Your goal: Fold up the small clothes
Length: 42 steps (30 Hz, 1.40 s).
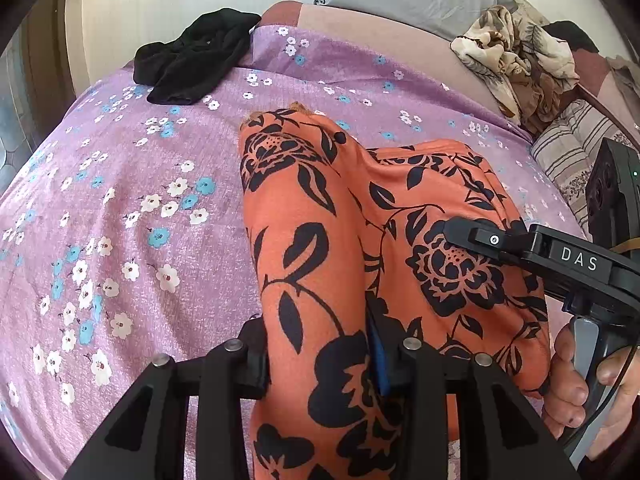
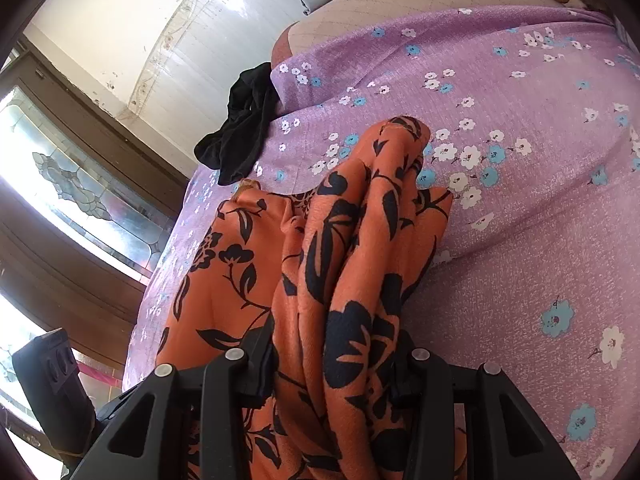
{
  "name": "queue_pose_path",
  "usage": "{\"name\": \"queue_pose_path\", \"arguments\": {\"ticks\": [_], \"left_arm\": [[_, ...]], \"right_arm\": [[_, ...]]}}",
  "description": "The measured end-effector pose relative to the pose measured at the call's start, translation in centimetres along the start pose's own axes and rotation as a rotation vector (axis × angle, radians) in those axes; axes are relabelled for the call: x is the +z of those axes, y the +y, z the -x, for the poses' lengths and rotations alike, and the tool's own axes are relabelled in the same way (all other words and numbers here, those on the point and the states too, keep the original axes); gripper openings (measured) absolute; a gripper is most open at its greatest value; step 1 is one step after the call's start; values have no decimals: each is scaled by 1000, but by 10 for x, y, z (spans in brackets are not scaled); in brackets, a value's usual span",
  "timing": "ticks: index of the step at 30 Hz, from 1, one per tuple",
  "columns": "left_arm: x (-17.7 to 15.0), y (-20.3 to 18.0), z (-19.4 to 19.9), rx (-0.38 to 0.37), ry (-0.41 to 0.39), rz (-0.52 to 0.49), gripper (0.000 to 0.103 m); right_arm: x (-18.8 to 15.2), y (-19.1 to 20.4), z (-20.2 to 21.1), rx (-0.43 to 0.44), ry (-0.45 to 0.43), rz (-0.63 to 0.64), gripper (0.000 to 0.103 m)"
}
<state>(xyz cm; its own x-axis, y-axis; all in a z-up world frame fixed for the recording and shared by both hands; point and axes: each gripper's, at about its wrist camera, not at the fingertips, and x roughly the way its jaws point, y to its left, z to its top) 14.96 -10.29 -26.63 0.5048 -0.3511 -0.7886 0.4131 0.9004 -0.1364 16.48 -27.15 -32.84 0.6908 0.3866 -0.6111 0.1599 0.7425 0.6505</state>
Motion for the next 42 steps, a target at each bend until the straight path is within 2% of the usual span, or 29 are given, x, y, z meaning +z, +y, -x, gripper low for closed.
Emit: {"name": "queue_pose_path", "arguments": {"ticks": [9, 20, 30, 38, 42], "left_arm": [[0, 2, -4, 19, 11, -5, 46], [-1, 3, -5, 64, 14, -25, 56], [0, 4, 2, 95, -10, -42, 57], [4, 14, 17, 146, -73, -28, 58], [5, 16, 22, 186, -101, -25, 58]], "right_arm": [[0, -3, -1, -17, 9, -29, 44], [-1, -19, -2, -64, 40, -120, 57], [3, -13, 13, -116, 32, -84, 57], [3, -15, 50, -170, -49, -24, 57], [2, -3, 74, -110, -150, 47, 57]]}}
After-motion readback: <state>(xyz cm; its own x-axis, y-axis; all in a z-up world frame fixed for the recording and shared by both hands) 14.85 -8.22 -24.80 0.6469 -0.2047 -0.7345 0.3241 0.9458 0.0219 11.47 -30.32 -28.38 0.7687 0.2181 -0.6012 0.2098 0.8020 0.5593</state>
